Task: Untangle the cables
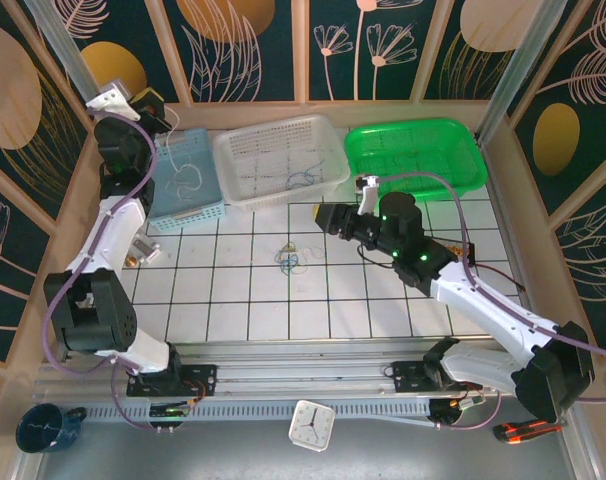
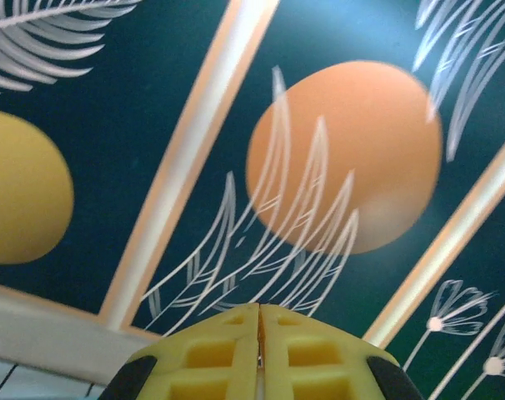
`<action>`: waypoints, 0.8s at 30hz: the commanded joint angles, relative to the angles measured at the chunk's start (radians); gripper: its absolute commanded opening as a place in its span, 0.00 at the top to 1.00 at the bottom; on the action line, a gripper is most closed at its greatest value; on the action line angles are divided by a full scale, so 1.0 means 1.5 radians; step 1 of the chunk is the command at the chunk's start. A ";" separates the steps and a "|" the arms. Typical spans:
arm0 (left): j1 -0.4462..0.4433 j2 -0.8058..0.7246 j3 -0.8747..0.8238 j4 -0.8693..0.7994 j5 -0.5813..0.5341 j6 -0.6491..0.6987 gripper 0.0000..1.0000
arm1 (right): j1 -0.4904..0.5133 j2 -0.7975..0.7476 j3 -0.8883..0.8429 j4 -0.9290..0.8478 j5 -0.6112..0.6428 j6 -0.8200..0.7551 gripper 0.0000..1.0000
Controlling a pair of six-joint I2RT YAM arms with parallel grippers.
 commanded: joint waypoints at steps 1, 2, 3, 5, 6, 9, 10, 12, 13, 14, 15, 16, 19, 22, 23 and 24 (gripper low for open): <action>0.013 0.025 -0.024 0.027 0.004 -0.018 1.00 | 0.000 -0.016 -0.013 -0.017 0.027 -0.019 0.48; 0.015 0.032 -0.030 0.026 0.009 -0.019 1.00 | 0.000 -0.015 -0.014 -0.017 0.029 -0.020 0.48; 0.018 0.039 -0.035 0.025 0.014 -0.022 0.93 | 0.000 -0.015 -0.016 -0.018 0.030 -0.021 0.48; 0.020 0.049 -0.047 0.018 0.013 -0.025 0.52 | 0.000 -0.011 -0.017 -0.020 0.033 -0.024 0.48; 0.021 0.050 -0.054 0.015 0.004 -0.030 0.29 | 0.000 -0.010 -0.018 -0.022 0.034 -0.025 0.48; 0.023 0.046 -0.068 0.007 -0.013 -0.039 0.01 | 0.000 -0.008 -0.021 -0.027 0.039 -0.029 0.48; 0.023 0.044 -0.067 0.003 -0.015 -0.039 0.01 | 0.000 -0.007 -0.022 -0.028 0.041 -0.030 0.48; 0.023 0.040 -0.061 -0.004 -0.012 -0.039 0.01 | 0.000 -0.005 -0.023 -0.032 0.045 -0.033 0.48; 0.023 0.038 -0.058 -0.009 -0.011 -0.041 0.01 | -0.001 -0.004 -0.024 -0.034 0.046 -0.035 0.48; 0.023 0.036 -0.056 -0.010 -0.006 -0.043 0.01 | 0.000 -0.002 -0.026 -0.035 0.047 -0.036 0.48; 0.023 0.032 -0.055 -0.009 0.003 -0.045 0.01 | 0.000 0.000 -0.027 -0.035 0.048 -0.037 0.48; 0.023 0.029 -0.053 -0.010 0.011 -0.049 0.01 | 0.000 0.003 -0.029 -0.035 0.048 -0.037 0.48; 0.023 0.016 -0.054 -0.010 0.047 -0.064 0.01 | 0.000 0.011 -0.037 -0.032 0.049 -0.039 0.48; 0.024 0.000 -0.067 -0.006 0.088 -0.087 0.01 | 0.000 0.025 -0.045 -0.029 0.050 -0.042 0.48; 0.023 -0.007 -0.073 -0.004 0.102 -0.096 0.01 | 0.001 0.031 -0.047 -0.030 0.051 -0.043 0.48; 0.023 -0.013 -0.080 -0.002 0.117 -0.108 0.01 | 0.001 0.036 -0.048 -0.030 0.052 -0.045 0.48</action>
